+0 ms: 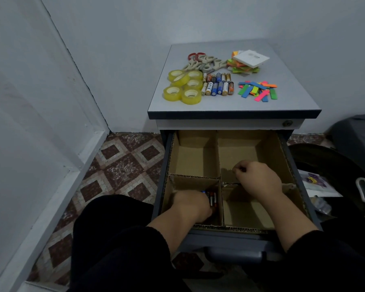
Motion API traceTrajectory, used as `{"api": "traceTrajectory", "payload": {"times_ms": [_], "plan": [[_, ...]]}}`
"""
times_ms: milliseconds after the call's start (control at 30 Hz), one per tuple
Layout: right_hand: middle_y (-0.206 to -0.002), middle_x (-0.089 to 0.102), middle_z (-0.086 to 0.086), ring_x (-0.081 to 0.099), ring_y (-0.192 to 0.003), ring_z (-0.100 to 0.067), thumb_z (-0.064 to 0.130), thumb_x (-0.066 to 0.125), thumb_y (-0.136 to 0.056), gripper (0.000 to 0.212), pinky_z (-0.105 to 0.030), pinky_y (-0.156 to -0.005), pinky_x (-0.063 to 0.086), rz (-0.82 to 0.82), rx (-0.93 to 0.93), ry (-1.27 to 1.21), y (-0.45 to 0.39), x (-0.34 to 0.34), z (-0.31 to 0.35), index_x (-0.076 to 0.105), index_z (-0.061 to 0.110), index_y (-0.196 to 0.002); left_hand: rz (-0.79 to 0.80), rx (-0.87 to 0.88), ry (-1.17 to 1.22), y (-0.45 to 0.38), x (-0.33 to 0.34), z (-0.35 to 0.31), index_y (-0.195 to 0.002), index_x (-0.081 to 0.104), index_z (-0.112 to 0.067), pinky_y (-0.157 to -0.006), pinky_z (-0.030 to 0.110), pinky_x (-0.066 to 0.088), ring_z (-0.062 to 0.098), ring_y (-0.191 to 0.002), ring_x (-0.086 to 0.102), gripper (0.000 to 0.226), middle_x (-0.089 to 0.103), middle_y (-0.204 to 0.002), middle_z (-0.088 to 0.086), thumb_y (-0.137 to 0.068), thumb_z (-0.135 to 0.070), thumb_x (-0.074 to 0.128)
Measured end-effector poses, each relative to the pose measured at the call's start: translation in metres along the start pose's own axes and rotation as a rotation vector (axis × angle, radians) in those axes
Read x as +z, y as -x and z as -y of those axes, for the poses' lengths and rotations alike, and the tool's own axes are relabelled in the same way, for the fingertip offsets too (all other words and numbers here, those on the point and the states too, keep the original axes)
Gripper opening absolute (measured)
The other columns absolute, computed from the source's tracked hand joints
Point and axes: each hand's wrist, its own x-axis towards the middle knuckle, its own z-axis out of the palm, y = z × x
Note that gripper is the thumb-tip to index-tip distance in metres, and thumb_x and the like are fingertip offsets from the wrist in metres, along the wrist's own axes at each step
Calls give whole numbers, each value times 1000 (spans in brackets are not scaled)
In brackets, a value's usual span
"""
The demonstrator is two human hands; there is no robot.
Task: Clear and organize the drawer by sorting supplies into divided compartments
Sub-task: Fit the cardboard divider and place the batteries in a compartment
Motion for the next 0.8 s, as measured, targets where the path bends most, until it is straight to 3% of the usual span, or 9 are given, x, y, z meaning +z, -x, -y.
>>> {"api": "traceTrajectory", "payload": {"times_ms": [200,367,567,800], "plan": [[-79,62,6,58,-67,-10,35,44,-98,22,-30,-58,53,5,5,-6,0,0,-1,62,32,-111,0,11,224,0,7,17,-116,57,-9,-84,31,50,22,-99,60,45,63,-110,7,-87,-42,62],[-77,60,8,58,-66,-11,35,44,-98,24,-29,-55,51,-7,1,-5,-1,1,0,63,31,-112,-31,49,355,3,2,26,-119,52,-6,-83,30,44,25,-109,54,44,58,-120,11,-86,-30,69],[-79,61,6,59,-67,-11,35,43,-98,24,-30,-57,53,9,12,3,0,0,1,62,31,-113,29,52,319,0,-6,23,-129,47,-4,-97,34,41,27,-119,50,43,50,-132,13,-91,-17,63],[-79,61,7,59,-68,-12,35,43,-98,24,-34,-61,56,14,-1,0,1,-1,1,61,31,-113,-48,95,180,-3,1,21,-125,50,-7,-90,35,46,28,-111,56,37,57,-124,13,-91,-17,61]]}}
